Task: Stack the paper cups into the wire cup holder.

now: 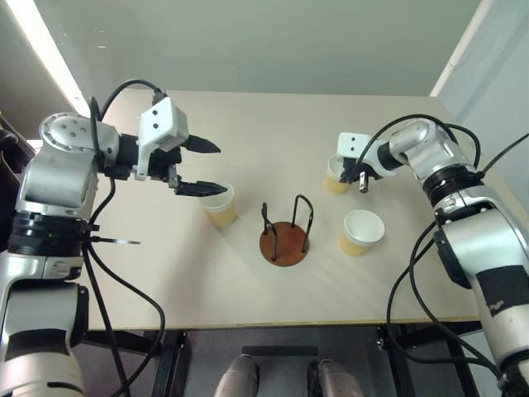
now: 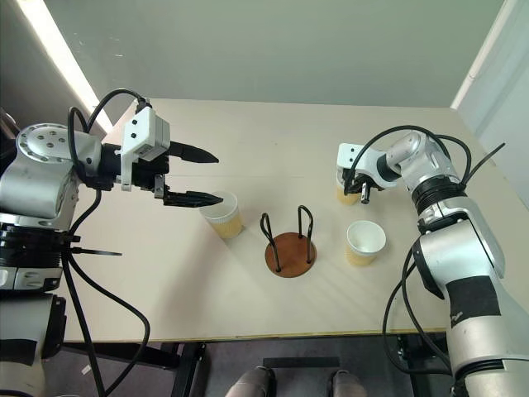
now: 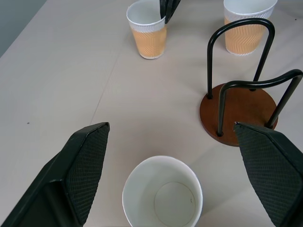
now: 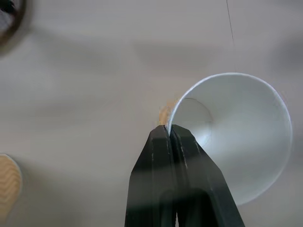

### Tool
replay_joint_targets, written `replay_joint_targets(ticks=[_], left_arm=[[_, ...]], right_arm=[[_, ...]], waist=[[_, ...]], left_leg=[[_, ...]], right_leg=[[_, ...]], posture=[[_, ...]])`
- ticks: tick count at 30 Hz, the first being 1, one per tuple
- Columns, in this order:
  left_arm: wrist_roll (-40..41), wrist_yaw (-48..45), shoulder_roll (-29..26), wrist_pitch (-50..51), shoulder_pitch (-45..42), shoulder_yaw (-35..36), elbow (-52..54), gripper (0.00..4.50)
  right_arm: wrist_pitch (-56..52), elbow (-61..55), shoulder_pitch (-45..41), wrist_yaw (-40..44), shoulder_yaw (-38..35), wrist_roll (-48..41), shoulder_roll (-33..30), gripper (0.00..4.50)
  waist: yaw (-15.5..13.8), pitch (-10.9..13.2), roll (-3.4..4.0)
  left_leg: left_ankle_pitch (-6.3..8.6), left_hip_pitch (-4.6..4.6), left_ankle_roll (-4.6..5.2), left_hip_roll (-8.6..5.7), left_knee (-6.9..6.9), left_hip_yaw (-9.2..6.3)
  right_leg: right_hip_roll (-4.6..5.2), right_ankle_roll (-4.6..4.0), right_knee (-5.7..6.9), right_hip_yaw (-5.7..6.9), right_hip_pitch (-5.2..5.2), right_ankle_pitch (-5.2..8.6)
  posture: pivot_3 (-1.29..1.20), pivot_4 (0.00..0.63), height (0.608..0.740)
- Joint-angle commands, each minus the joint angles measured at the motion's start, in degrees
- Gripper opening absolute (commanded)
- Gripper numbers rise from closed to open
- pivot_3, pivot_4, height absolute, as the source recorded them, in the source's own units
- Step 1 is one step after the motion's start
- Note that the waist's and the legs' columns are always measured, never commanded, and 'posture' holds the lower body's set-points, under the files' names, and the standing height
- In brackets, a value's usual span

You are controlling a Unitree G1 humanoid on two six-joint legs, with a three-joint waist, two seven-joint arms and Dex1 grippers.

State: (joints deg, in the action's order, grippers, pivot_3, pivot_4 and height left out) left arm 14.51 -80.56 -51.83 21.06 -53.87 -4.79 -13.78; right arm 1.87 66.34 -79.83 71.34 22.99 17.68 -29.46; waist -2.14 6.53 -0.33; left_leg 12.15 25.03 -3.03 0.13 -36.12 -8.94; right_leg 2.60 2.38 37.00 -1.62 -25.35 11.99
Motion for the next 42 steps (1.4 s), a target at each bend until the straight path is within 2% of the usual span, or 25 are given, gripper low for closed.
replay_joint_targets(ticks=[1,7,12,18,25,39,42], left_arm=[[1.4,-0.7,-0.7,0.9,-0.8,1.8,0.9,4.50],[2.2,-2.0,0.5,1.5,-2.0,1.1,0.6,4.50],[1.8,-2.8,0.8,1.3,-2.5,0.5,0.4,4.50],[0.8,-3.6,2.2,0.0,-4.2,-1.1,-1.4,4.50],[-0.5,-4.3,3.4,-1.5,-5.9,-2.1,-3.7,4.50],[-0.6,-4.1,2.8,-1.4,-4.8,-1.2,-2.8,4.50],[-0.7,-3.9,2.8,-1.6,-4.7,-1.1,-2.9,4.50]], right_arm=[[-2.8,-8.8,-2.8,6.7,-4.2,-4.5,-2.1,0.04],[-15.7,-34.4,0.9,15.8,-6.8,-10.8,-4.7,0.04],[-30.1,-58.6,4.9,19.6,-7.6,-17.3,-7.8,0.04],[-39.9,-73.2,6.5,19.0,-6.7,-22.9,-9.6,0.04],[-38.3,-75.5,8.9,17.2,-4.0,-23.2,-10.9,0.04],[-35.1,-76.4,10.9,18.0,-0.2,-23.9,-12.2,0.04],[-36.5,-76.6,10.5,18.0,-0.3,-25.0,-11.7,0.58]], waist=[[0.0,0.0,0.02],[0.1,0.0,0.01],[0.1,0.0,0.01],[0.2,0.0,0.00],[0.3,0.0,-0.01],[0.4,0.0,-0.01],[0.4,0.0,-0.01]], left_leg=[[0.00,0.01,0.00,0.00,0.00,0.01],[-0.08,0.07,-0.19,0.03,0.04,0.05],[-0.09,0.16,-0.20,0.02,-0.03,0.04],[-0.13,0.13,-0.20,0.02,-0.08,0.03],[-0.15,-0.05,0.24,0.02,-0.09,-0.06],[-0.26,-0.06,0.33,0.03,-0.09,-0.06],[-0.26,-0.05,0.33,0.02,-0.08,-0.06]], right_leg=[[0.00,-0.01,0.00,0.00,0.00,0.00],[-0.04,-0.03,0.02,0.01,-0.01,0.02],[-0.05,-0.03,-0.03,0.04,0.01,0.02],[-0.05,-0.03,-0.10,0.03,0.01,0.02],[-0.05,-0.06,0.06,0.02,0.02,-0.01],[-0.08,-0.09,0.03,0.03,0.04,-0.22],[-0.08,-0.09,0.02,0.03,0.04,-0.22]], posture=[[0.00,0.150,0.740],[0.00,0.150,0.740],[0.00,0.150,0.740],[0.00,0.150,0.740],[0.00,0.150,0.740],[0.00,0.150,0.740],[0.00,0.150,0.740]])
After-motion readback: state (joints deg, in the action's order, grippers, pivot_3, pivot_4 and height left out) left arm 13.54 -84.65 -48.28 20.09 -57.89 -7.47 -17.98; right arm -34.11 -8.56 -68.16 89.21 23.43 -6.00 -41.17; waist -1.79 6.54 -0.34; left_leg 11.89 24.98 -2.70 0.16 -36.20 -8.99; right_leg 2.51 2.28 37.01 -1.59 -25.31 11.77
